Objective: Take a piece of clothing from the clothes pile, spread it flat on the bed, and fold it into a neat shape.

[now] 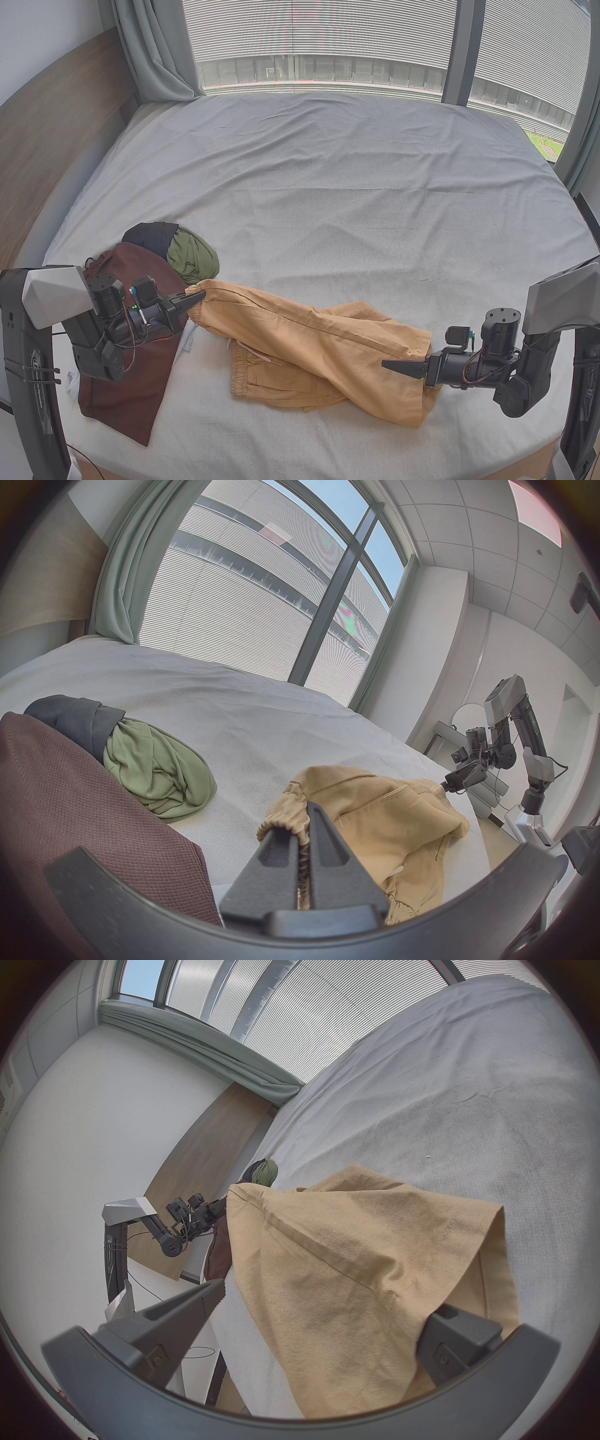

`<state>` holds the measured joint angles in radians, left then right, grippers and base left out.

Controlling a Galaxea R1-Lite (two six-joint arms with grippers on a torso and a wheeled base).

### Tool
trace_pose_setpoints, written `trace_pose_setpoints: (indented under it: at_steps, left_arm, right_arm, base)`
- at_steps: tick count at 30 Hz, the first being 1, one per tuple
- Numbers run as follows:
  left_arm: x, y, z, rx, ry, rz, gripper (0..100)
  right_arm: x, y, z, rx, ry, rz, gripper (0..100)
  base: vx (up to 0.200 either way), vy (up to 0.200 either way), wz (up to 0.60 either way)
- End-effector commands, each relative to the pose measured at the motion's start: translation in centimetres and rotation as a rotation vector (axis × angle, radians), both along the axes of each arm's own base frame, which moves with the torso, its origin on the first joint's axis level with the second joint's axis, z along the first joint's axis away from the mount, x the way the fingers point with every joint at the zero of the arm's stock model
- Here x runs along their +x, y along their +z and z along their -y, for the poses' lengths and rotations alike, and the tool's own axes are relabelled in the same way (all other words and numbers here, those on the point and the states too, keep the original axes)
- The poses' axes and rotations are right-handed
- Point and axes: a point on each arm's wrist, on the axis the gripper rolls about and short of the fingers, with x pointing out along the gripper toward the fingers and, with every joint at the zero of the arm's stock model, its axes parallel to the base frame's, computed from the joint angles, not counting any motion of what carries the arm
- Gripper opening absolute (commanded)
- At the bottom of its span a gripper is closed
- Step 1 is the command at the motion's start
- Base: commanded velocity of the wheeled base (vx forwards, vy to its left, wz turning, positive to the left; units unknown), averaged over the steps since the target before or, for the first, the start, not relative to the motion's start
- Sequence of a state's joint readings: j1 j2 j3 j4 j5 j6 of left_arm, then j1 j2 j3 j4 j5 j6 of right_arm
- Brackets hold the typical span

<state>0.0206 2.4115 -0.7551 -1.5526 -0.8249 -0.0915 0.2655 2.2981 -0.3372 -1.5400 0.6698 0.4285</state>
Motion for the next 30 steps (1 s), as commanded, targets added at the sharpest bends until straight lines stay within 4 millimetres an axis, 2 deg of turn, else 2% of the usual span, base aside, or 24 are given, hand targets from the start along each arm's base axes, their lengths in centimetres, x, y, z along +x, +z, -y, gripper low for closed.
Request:
trace_pose_setpoints:
  at_steps: [1, 11, 17, 18, 24, 30]
  left_arm:
    - [0.0, 0.1, 0.1, 0.000, -0.003, 0.002, 0]
    - [0.0, 0.1, 0.1, -0.001, -0.002, 0.001, 0]
    - [0.0, 0.0, 0.1, -0.001, -0.002, 0.001, 0]
    - [0.0, 0.0, 0.1, -0.001, -0.002, 0.000, 0]
    - [0.0, 0.0, 0.0, -0.001, 0.001, 0.003, 0]
    - [0.1, 0.1, 0.0, -0.001, 0.001, 0.004, 0]
  right_arm:
    - [0.0, -0.4, -0.4, -0.002, 0.014, -0.009, 100]
    - [0.1, -1.3, -0.7, -0.010, 0.018, -0.028, 100]
    - [0.3, -0.9, -0.3, -0.017, -0.024, -0.017, 100]
    - [0.2, -0.8, -0.3, -0.017, -0.024, -0.018, 0]
    - [0.3, -0.6, -0.1, -0.015, -0.030, -0.007, 0]
    - [0.6, 2.1, 0.9, 0.019, -0.070, 0.066, 0]
  base:
    - [0.000, 0.000, 0.00]
    - [0.000, 0.000, 0.00]
    - [0.000, 0.000, 0.00]
    - [0.000, 0.000, 0.00]
    - [0.000, 0.000, 0.00]
    - [0.000, 0.000, 0.00]
